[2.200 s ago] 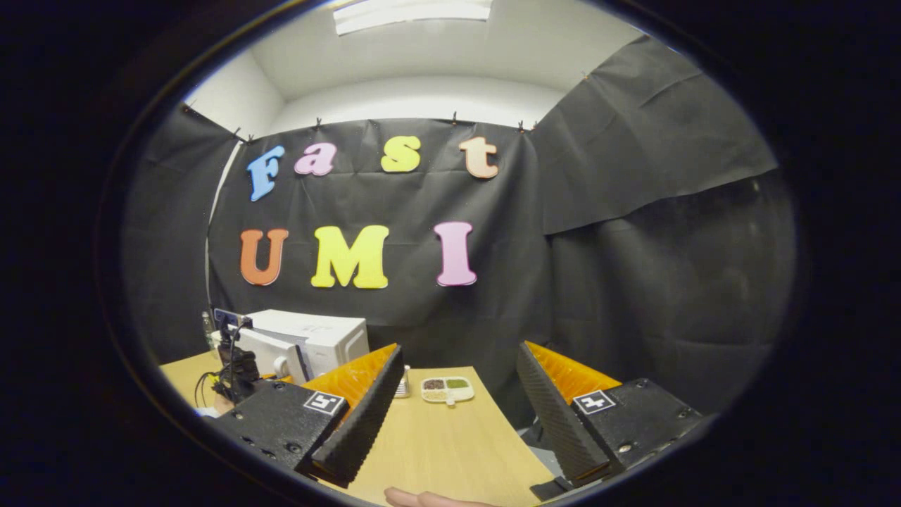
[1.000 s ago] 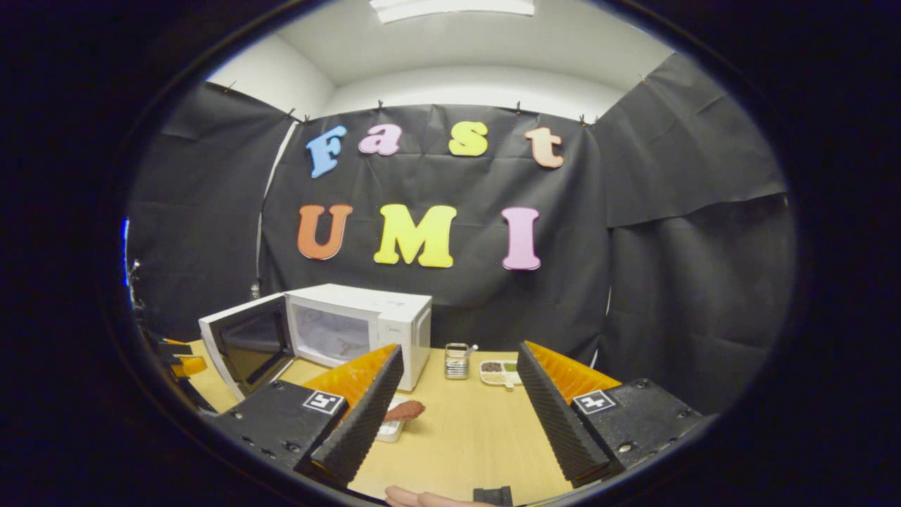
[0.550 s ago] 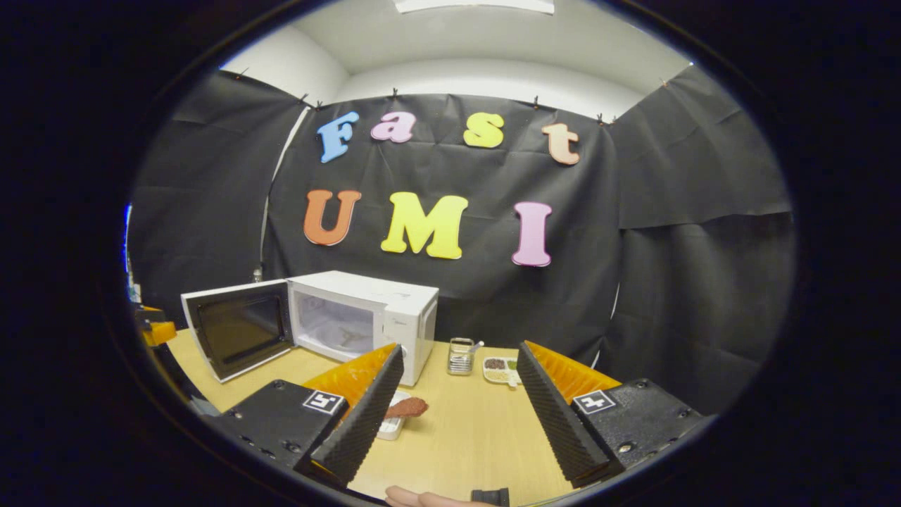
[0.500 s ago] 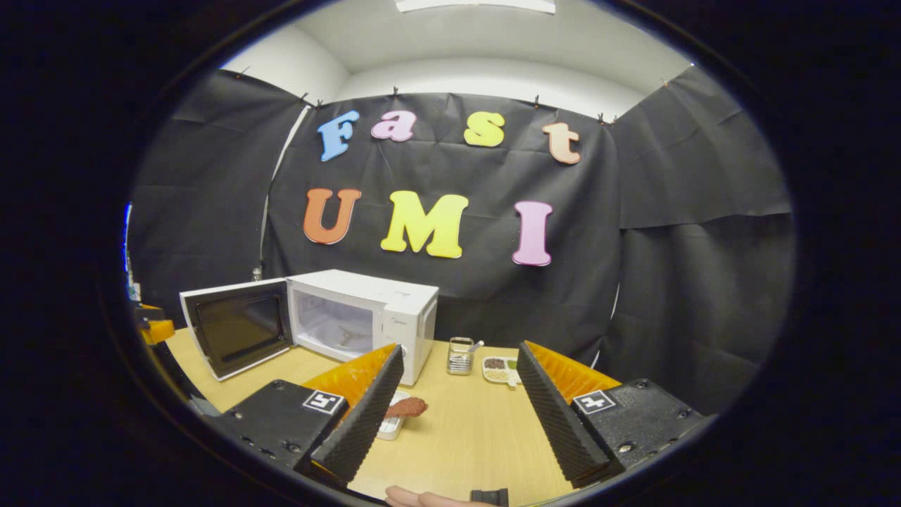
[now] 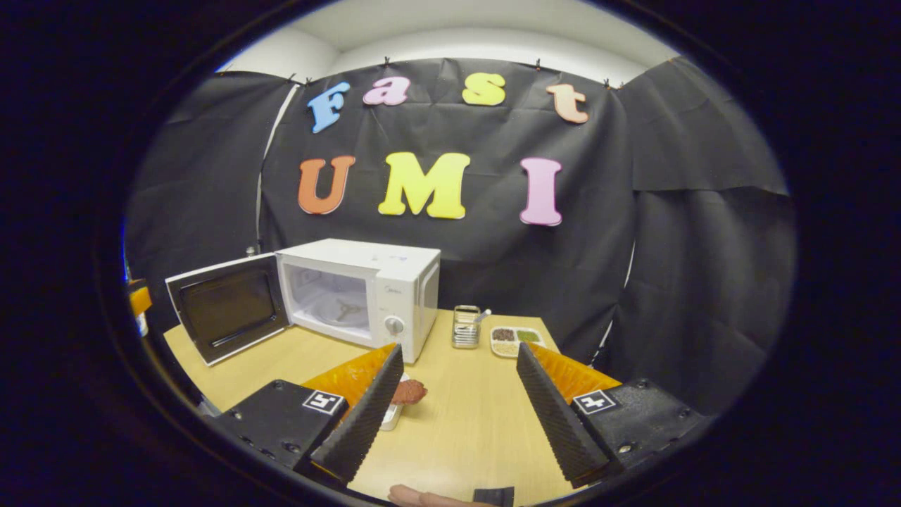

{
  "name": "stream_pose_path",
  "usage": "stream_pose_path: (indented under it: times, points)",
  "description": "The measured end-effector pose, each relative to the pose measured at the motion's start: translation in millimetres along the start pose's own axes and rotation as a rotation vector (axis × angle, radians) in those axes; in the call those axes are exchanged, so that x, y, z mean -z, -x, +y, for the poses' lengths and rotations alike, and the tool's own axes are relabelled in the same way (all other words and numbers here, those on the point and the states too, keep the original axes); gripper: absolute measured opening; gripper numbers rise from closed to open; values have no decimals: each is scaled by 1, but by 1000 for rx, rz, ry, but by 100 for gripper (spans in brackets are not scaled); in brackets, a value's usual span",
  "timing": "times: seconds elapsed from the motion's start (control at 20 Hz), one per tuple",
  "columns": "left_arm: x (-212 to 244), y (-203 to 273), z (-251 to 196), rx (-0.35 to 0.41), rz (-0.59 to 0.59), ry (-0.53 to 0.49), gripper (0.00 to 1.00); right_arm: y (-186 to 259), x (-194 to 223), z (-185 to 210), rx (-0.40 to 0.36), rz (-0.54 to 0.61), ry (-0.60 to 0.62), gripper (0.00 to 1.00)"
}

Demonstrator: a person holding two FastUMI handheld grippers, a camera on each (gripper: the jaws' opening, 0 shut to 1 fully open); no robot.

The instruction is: Open the microwave oven with the left hand, put the food in, and close the microwave oven.

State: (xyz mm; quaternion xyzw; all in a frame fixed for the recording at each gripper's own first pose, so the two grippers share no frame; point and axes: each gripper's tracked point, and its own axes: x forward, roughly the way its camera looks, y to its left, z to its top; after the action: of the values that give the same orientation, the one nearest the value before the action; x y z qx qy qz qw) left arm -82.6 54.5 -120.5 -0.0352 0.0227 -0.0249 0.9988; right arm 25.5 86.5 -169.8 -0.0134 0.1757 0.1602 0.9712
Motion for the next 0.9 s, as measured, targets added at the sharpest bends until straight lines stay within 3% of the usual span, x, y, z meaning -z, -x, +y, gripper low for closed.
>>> stream_pose_path:
  times: [0.05,0.15,0.2,0.3,0.35,0.4,0.45,0.5,0.55,0.6,0.65,0.7,0.9]
  points:
    - [-6,1,-7,5,-10,-4,94,-10,8,3,-24,37,-8,96]
    - [-11,2,-21,23,-15,-25,93,-31,28,7,-81,125,-34,100]
    - [-13,5,-22,13,-20,-36,93,-42,36,11,-114,162,-52,94]
    - [-22,10,-24,6,-40,-38,95,-65,61,22,-202,276,-102,100]
    - [-21,11,-29,12,-41,-41,95,-73,70,28,-248,328,-142,90]
    - [-20,13,-30,10,-41,-47,96,-80,76,33,-289,376,-193,96]
    - [-19,14,-27,2,-39,-57,95,-88,82,37,-330,420,-247,91]
    - [-18,16,-25,-6,-35,-67,96,-93,90,41,-367,462,-304,77]
    - [-18,17,-24,-13,-31,-78,96,-99,97,43,-393,505,-361,72]
    - [-16,17,-23,-19,-29,-89,96,-107,101,44,-415,547,-423,70]
    - [-17,17,-22,-22,-27,-97,96,-115,105,45,-445,574,-478,80]
    - [-17,16,-22,-22,-24,-101,96,-121,108,46,-476,602,-518,67]
    - [-14,16,-21,-18,-5,-93,96,-149,123,51,-533,691,-637,60]
